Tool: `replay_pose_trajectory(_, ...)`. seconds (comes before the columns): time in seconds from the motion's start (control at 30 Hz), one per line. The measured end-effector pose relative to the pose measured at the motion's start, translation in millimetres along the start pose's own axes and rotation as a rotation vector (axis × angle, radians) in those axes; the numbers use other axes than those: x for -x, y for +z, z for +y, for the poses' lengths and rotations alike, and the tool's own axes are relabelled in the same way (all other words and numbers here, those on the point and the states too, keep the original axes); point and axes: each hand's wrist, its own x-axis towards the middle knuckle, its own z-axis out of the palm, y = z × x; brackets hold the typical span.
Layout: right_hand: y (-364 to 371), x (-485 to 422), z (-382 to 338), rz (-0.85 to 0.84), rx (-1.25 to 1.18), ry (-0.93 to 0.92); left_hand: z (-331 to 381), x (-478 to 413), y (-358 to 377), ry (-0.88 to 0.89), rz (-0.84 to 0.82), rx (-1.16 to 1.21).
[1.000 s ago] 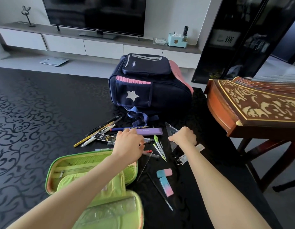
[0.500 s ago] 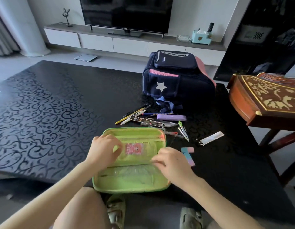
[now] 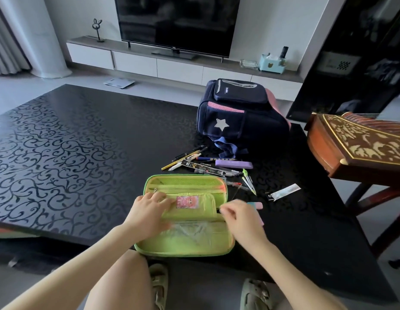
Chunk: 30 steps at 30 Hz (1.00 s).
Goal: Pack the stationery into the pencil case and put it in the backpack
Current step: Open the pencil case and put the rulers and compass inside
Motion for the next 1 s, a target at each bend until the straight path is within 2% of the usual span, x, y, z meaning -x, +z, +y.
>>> replay_pose_trajectory(0.07,-6.6,-17.9,23.6,0.173,0.118,0.205,0.2,-1.9,2.0,0.006,-0.002,-0.030)
replay_pose_trajectory(0.17,-6.7,-46.2,50.8,0.088,0.245,0.360,-2.9,-2.7,5.4,0.015,0.022,0.002)
replay_pose_trajectory(0.3,5.1,-67.0,57.1,-0.155,0.405,0.269,-7.9,-2.2,8.5,0.018,0.061,0.032)
replay_pose_trajectory(0.4,8.4,-70.7,60.3,-0.191,0.478,0.199,-10.8,-3.0,10.9,0.010,0.090,0.048)
replay_pose_trajectory(0.6,-21.9,-67.4,91.7,-0.279,0.437,0.206,-14.6,-5.2,11.6,0.005,0.103,0.060)
replay_pose_trajectory(0.83,-37.2,-55.4,113.8,-0.201,0.231,0.235,-12.8,-5.7,11.5,0.004,0.131,0.051)
replay_pose_trajectory(0.93,-37.3,-47.0,112.1,-0.040,0.239,0.238,-13.0,-5.6,11.6,0.003,0.125,0.049)
replay_pose_trajectory(1.0,-36.1,-38.7,108.9,0.080,0.347,0.239,-10.9,-6.0,9.0,-0.008,0.112,0.047)
